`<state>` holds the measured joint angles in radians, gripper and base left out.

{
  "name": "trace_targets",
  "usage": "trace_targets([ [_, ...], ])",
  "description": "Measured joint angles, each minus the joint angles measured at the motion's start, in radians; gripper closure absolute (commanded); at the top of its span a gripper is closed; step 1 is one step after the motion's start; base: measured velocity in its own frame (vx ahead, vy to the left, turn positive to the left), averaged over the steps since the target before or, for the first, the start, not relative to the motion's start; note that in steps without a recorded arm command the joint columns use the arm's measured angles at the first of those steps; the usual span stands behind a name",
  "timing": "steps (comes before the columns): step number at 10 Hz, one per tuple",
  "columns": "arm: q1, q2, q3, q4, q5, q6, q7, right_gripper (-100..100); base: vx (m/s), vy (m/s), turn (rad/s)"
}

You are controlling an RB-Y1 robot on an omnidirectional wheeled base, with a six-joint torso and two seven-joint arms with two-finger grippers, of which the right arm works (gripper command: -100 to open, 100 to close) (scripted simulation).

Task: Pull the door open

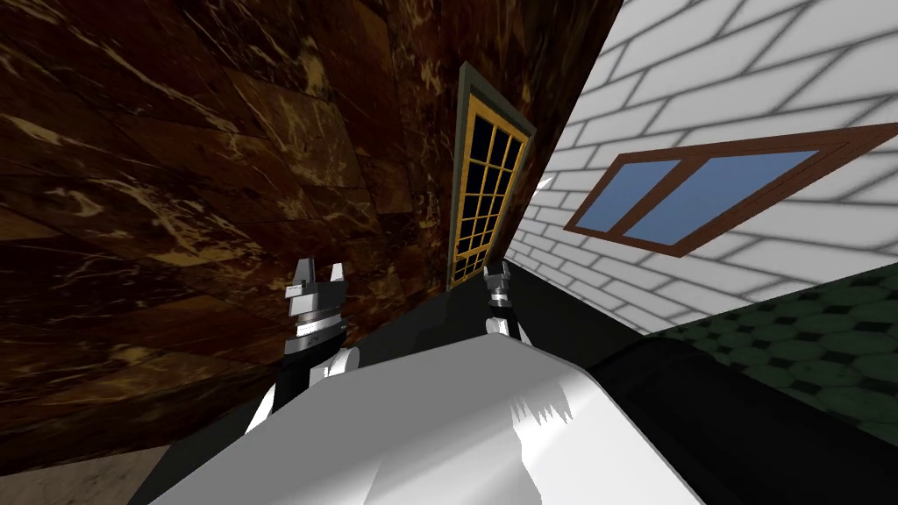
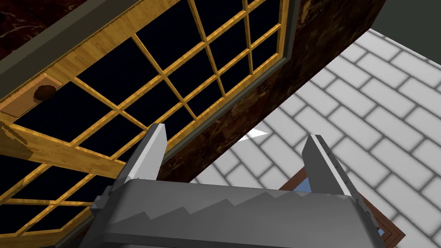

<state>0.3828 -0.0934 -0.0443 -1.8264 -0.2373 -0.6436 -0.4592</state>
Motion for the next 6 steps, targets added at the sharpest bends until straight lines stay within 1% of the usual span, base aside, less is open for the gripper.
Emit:
trace_targets([
  [1,-0.005,-0.002,0.002,0.018,-0.009,-0.005,-0.014,-100,0.048,-0.086,0.150],
  [2,-0.010,-0.004,0.005,0.039,-0.019,-0.012,-0.029,-100,0.048,-0.094,0.213],
  [5,-0.038,-0.007,0.009,0.105,-0.048,-0.024,-0.071,-100,0.065,-0.109,0.193],
  [6,-0.046,-0.011,0.009,0.129,-0.059,-0.030,-0.088,-100,0.064,-0.089,0.171],
])
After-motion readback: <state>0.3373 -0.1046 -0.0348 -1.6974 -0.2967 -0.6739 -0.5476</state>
